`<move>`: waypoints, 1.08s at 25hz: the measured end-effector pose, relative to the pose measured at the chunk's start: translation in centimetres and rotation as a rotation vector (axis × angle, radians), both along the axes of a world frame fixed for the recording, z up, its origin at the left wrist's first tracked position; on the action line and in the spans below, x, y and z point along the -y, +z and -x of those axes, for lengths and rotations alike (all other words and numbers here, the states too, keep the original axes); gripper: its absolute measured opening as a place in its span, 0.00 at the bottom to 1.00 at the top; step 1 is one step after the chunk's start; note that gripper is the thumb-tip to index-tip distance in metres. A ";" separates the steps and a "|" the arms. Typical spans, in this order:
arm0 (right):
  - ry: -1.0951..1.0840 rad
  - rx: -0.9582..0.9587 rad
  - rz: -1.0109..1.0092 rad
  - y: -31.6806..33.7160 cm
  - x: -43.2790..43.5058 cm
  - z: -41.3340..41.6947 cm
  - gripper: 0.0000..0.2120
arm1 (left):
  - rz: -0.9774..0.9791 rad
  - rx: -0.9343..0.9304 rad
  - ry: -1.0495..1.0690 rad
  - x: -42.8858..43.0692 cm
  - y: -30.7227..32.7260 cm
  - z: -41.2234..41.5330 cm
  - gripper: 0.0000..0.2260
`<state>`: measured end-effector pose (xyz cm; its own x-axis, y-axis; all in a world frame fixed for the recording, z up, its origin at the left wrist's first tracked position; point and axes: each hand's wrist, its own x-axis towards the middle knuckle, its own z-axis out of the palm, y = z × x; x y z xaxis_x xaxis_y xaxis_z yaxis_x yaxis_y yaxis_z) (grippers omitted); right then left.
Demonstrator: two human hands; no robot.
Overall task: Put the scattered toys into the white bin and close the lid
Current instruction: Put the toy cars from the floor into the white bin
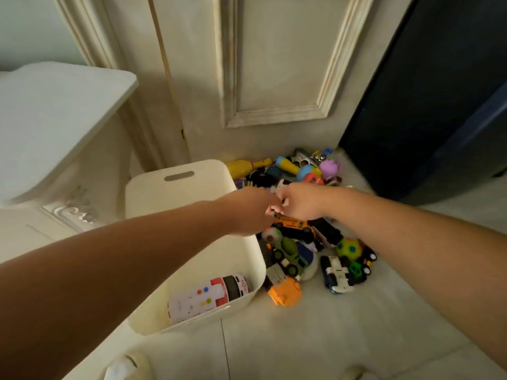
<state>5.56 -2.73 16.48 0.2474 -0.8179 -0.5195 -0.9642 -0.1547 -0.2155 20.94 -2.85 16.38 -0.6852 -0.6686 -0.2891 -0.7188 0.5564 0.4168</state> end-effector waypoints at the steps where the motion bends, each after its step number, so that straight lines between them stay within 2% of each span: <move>1: -0.004 -0.015 -0.041 -1.6 -0.1 1.1 0.10 | 0.000 0.003 -0.038 0.3 -1.0 1.2 0.16; 3: -0.027 -0.034 -0.166 -6.3 -0.6 2.7 0.10 | 0.000 0.037 -0.086 1.2 -3.4 3.0 0.15; 5: -0.065 -0.004 -0.260 -11.6 -1.9 3.5 0.05 | -0.029 0.071 -0.065 2.5 -6.2 4.4 0.16; 7: -0.071 -0.025 -0.227 -16.5 -3.1 3.9 0.33 | -0.059 0.102 -0.050 3.7 -8.7 5.5 0.17; 8: -0.047 -0.066 -0.176 -18.3 -3.4 3.7 0.43 | -0.075 0.132 -0.062 4.1 -9.8 6.0 0.17; 9: -0.009 -0.111 -0.105 -19.7 -3.6 3.0 0.47 | -0.089 0.159 -0.077 4.4 -10.6 6.5 0.17; 12: 0.006 -0.126 0.132 -23.5 -3.7 0.7 0.49 | -0.118 0.170 -0.075 4.8 -11.9 7.3 0.19; 15: 0.016 -0.149 0.190 -25.5 -3.6 -1.1 0.45 | -0.141 0.110 -0.041 5.1 -12.1 6.8 0.19; 18: -0.051 -0.124 0.231 -24.5 -2.7 -1.1 0.40 | -0.128 0.053 -0.005 5.0 -11.7 5.7 0.18; 20: -0.236 0.067 0.127 -23.4 -1.6 0.7 0.39 | -0.117 -0.037 0.067 5.0 -11.4 4.5 0.18; 22: -0.520 0.387 0.019 -21.0 -1.0 2.6 0.35 | -0.110 -0.152 0.191 5.0 -11.1 3.6 0.19; 25: -0.935 0.859 -0.106 -17.7 -0.9 4.6 0.24 | -0.151 -0.279 0.342 5.0 -10.9 3.5 0.26; 27: -1.108 1.017 -0.135 -16.3 -0.6 5.4 0.18 | -0.227 -0.339 0.399 5.0 -11.0 4.0 0.31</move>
<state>0.21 -2.10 0.14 -0.1548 -0.7880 -0.5959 -0.0120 0.6046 -0.7964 16.98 -7.89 5.42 -0.4719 -0.8413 -0.2637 -0.6598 0.1385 0.7386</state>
